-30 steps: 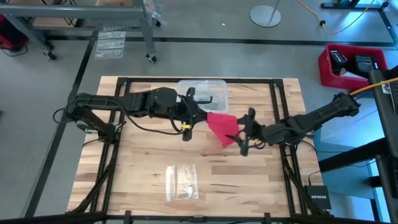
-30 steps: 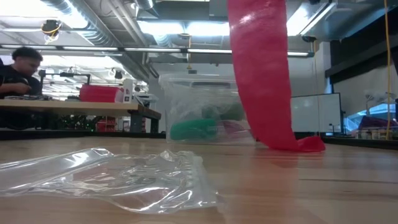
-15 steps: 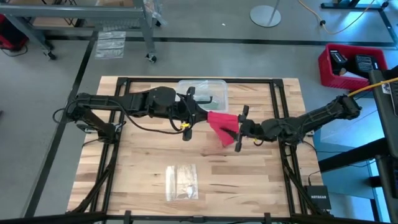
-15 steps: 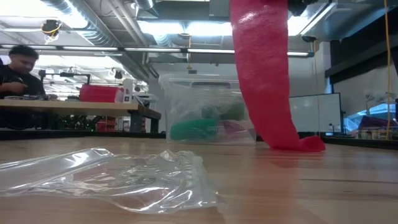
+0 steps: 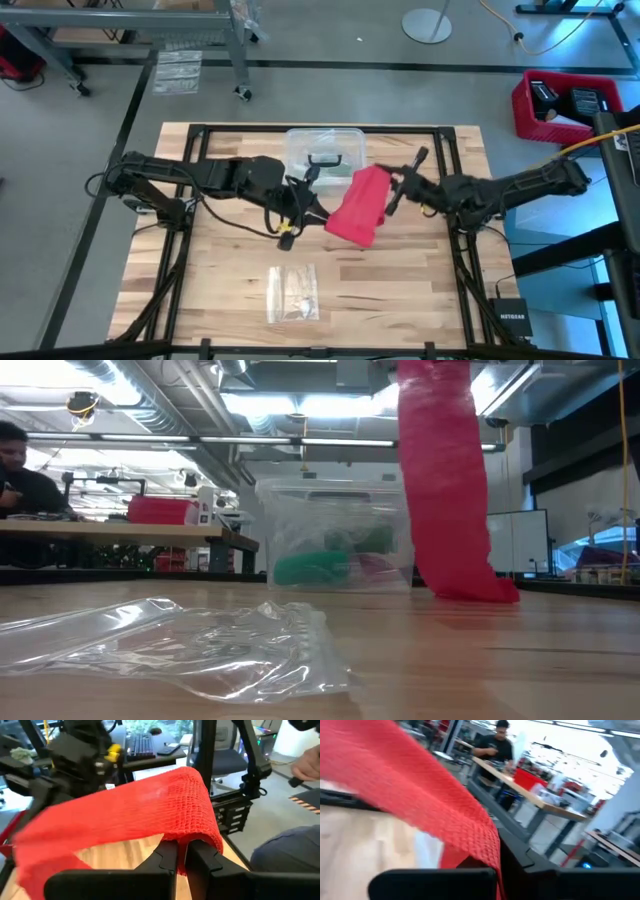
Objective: Roll bandage
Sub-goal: Roll the red bandage
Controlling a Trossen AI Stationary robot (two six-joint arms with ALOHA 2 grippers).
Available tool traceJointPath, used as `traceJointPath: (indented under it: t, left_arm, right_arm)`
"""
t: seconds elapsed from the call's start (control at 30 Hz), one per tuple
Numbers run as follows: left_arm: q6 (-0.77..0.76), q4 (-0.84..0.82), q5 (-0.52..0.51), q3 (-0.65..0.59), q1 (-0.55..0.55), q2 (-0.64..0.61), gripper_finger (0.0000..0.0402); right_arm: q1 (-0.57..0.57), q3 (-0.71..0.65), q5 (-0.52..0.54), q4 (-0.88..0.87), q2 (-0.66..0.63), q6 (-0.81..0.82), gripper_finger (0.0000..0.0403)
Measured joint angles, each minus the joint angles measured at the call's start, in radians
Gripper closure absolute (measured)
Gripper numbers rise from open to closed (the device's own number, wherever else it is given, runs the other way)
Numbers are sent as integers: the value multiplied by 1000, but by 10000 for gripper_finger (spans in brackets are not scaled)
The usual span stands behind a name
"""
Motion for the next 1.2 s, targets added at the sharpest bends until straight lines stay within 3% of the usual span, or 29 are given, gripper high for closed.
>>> traceJointPath:
  t: [0.23,0.57,0.9,1.03,1.2]
  left_arm:
    - [49,82,-7,0,-35,0,391]
    - [67,262,-61,0,33,-2,391]
    - [64,223,-180,0,105,-2,391]
    - [71,218,-183,0,119,-3,391]
    - [78,218,-184,0,129,-3,391]
  right_arm:
    - [-69,0,-180,-47,-36,49,398]
    - [-69,1,-353,-67,75,191,400]
    - [-69,1,-380,-62,89,278,398]
    - [-69,7,-383,-63,89,378,367]
    - [-69,63,-435,-107,89,464,276]
